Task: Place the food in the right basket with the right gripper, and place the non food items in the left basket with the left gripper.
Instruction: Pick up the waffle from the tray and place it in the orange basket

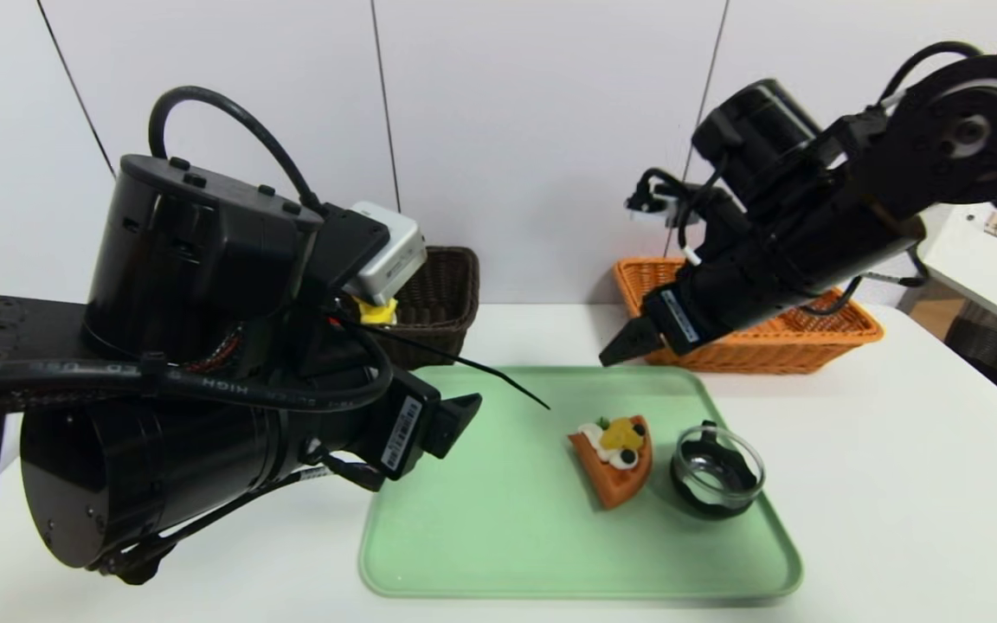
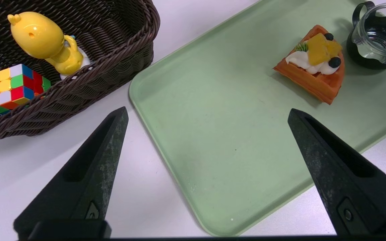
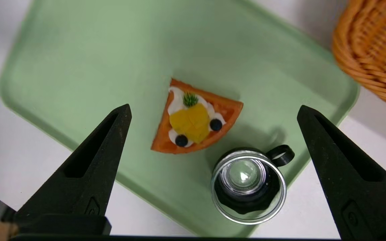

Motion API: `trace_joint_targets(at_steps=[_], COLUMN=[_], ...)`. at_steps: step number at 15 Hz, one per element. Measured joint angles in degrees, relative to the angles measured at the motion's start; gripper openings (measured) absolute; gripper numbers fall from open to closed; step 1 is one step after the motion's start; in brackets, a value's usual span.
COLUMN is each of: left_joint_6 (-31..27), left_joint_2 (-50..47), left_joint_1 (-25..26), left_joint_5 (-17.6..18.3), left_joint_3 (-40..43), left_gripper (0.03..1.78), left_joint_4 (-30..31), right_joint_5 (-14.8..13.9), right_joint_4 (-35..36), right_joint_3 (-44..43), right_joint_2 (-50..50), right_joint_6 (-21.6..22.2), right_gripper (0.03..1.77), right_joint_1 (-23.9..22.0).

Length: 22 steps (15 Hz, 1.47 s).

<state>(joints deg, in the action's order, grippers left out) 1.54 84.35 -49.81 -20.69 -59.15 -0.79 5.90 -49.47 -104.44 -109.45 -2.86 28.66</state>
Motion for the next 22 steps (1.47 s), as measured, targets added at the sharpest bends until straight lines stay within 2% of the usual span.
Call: trace_joint_targets(at_steps=[3,5,10,13,16,22], left_joint_6=[0.0,0.0,0.3,0.3,0.3,0.5], left_joint_2=[-0.1,-0.1,-0.2,-0.5,-0.8,-0.9], left_joint_1=[0.1,0.6,1.5,2.2,2.4,2.4], left_joint_5=[0.0,0.0,0.0,0.1,0.1,0.2], left_joint_3=[0.0,0.0,0.0,0.1,0.2,0.4], left_gripper=[1.69,1.69,1.69,1.69,1.69,1.69], left_joint_4=[0.1,0.2,0.3,0.2,0.3,0.3], right_joint_5=[-1.7,-2.1,-3.2,-5.4,-5.6,-5.8], right_joint_4=[-5.8,-7.1,-7.1,-7.3,-7.4,-7.3], right_joint_3=[-3.0,-3.4,-4.4,-4.3,-4.2,-2.7], right_joint_2=[-6.0,-8.6,-12.0,-12.9,-13.2,-13.1], right_joint_6=[-7.2,-9.4,-9.8,-11.9,-12.4,-9.8], right_gripper=[1.71,1.71,1.71,1.71,1.71,1.71], right_joint_1=[0.9,1.6,4.1,5.0,5.4,5.7])
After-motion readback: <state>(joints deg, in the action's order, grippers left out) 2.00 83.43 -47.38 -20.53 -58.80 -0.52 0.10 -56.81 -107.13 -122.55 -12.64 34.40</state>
